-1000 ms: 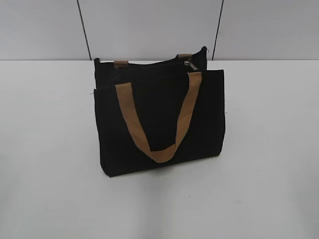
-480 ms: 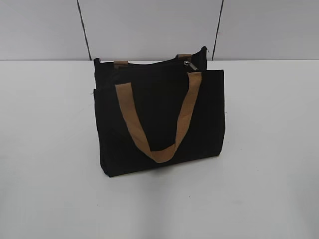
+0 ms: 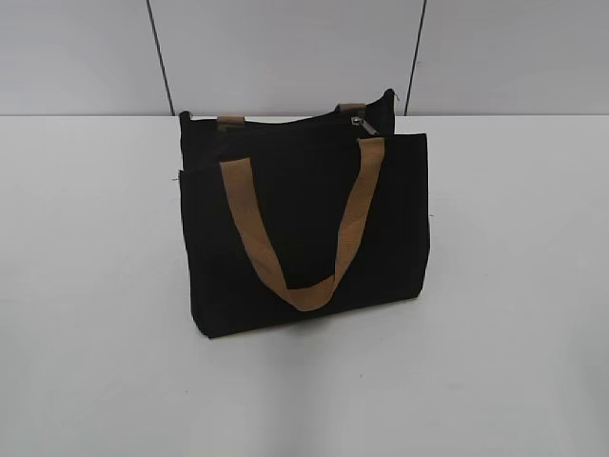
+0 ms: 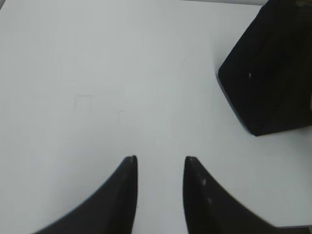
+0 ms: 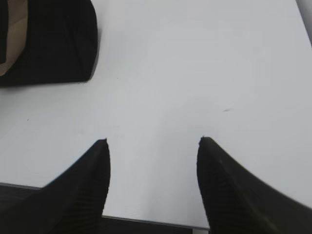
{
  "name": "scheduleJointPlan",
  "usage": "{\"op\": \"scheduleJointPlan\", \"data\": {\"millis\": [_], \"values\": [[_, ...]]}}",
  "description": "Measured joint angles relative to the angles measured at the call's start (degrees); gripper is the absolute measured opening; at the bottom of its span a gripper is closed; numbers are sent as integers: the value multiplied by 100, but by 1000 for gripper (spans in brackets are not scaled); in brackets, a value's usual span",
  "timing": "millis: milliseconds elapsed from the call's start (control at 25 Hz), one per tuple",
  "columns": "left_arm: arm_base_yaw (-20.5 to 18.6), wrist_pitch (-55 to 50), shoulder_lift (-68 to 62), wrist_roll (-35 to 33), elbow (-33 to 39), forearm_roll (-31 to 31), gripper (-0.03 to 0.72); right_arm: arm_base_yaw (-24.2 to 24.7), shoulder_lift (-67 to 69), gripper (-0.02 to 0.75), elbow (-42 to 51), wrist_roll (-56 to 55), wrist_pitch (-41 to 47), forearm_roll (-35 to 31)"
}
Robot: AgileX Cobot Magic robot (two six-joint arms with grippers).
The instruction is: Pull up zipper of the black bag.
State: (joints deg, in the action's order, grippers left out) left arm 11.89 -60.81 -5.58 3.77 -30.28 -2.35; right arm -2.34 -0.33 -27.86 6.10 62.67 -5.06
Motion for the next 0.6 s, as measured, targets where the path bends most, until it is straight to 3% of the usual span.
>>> {"op": "scheduleJointPlan", "data": {"millis": [200,600], "values": [[-111,0,27,0,0,0,240,305,-6,445,5,0,0,-47],[-557,1,605,0,0,13,239,307,-6,444,5,5,0,-94]]}}
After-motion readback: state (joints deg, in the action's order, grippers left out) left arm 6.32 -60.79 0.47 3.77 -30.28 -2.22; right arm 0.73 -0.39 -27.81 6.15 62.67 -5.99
